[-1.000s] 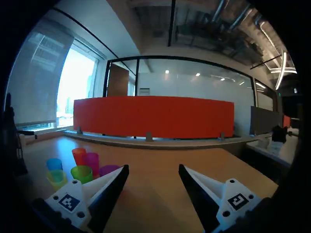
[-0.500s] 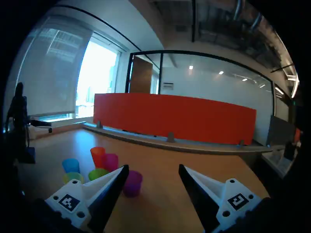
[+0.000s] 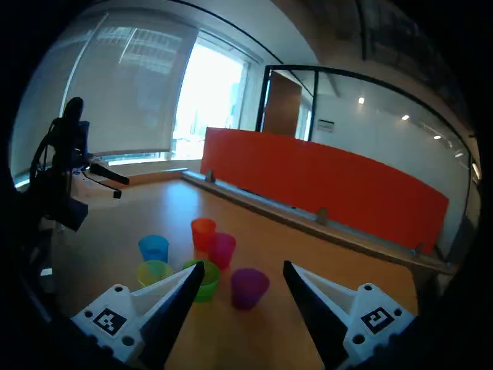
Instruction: Pour water
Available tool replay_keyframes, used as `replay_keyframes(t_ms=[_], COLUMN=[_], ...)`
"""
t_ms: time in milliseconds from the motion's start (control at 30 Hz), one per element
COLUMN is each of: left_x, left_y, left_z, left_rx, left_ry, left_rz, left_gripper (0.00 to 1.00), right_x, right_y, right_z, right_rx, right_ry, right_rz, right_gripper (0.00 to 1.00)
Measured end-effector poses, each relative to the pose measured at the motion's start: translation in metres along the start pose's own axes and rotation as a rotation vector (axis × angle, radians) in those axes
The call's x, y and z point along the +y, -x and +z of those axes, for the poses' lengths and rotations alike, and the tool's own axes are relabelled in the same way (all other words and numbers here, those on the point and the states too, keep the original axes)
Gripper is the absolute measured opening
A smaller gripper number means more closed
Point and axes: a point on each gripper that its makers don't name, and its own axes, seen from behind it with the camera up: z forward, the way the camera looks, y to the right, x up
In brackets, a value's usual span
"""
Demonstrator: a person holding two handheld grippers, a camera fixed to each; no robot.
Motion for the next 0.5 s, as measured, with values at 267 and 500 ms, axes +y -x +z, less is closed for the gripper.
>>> replay_keyframes(t_ms=[267, 500], left_x=[0.011, 0.020], left_y=[0.010, 0.019], left_z=[0.008, 0.014], left_rx=[-0.081, -0.132], left_ry=[0.068, 0.093], left_rz=[0.021, 0.075], left_gripper=[1.00, 1.00], right_x=[-0.012, -0.013], right_y=[0.002, 0.006], right_z=[0.006, 0.010], right_rx=[-0.045, -0.080], right_ry=[-0.084, -0.119], right_rz=[-0.023, -0.038], right_gripper=[0.99, 0.99])
